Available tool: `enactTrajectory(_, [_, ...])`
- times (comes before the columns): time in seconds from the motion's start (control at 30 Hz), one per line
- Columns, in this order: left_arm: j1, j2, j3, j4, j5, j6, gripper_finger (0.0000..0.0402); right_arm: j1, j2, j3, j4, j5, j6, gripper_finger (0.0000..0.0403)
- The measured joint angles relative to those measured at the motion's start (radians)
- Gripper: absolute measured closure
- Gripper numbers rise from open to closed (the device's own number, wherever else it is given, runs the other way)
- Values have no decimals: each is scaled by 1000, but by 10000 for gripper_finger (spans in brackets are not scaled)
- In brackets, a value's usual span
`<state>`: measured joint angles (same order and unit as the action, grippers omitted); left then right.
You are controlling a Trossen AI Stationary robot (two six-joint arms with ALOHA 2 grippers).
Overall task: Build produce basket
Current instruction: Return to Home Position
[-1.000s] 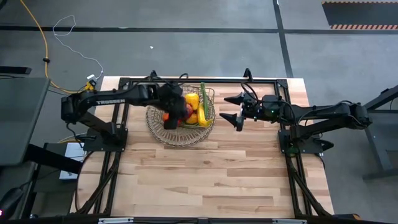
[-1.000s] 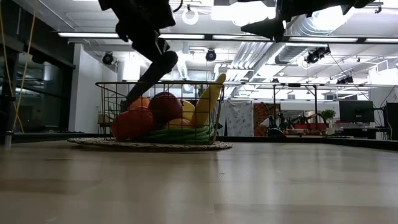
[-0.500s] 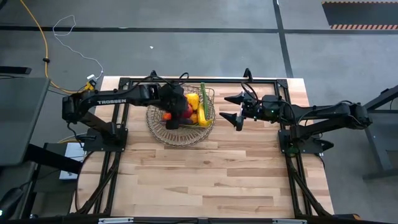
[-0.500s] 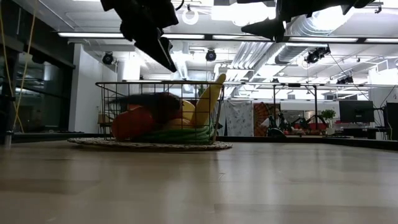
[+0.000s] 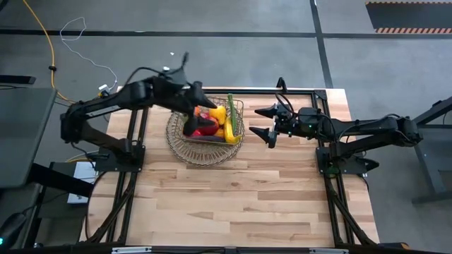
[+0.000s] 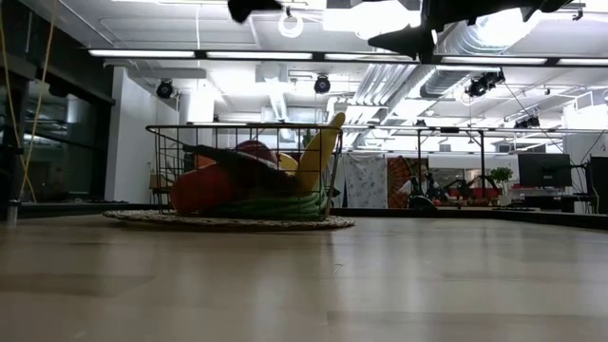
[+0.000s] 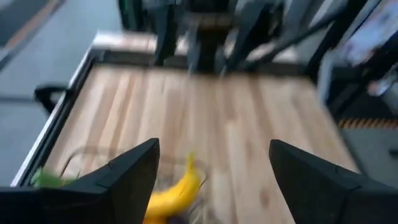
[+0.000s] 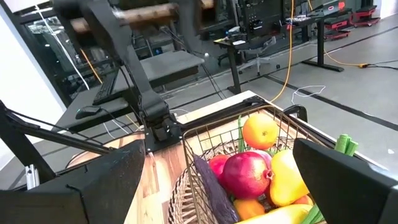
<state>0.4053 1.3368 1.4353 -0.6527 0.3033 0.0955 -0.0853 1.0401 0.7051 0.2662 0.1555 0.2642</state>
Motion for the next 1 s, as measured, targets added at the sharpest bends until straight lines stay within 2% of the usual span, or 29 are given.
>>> enactTrajectory(0.13, [0, -105, -77, 157, 16, -62, 120, 0, 0, 0, 2, -8, -3, 4])
enactTrajectory(0.33, [-4, -333, -386, 536, -3, -232, 140, 0, 0, 0, 3, -8, -20, 4])
enactTrajectory(0.5, [-32, -511, -644, 747, -132, -329, 155, 0, 0, 0, 10, -8, -37, 4])
enactTrajectory(0.63, [-40, -609, -759, 792, -238, -371, 163, 0, 0, 0, 10, -8, -37, 4])
enactTrajectory(0.77, [-40, -651, -796, 792, -238, -369, 171, 0, 0, 0, 15, -8, -37, 4])
enactTrajectory(1.0, [-41, -639, -801, 777, -237, -355, 170, 1, 0, 0, 46, -9, -38, 4])
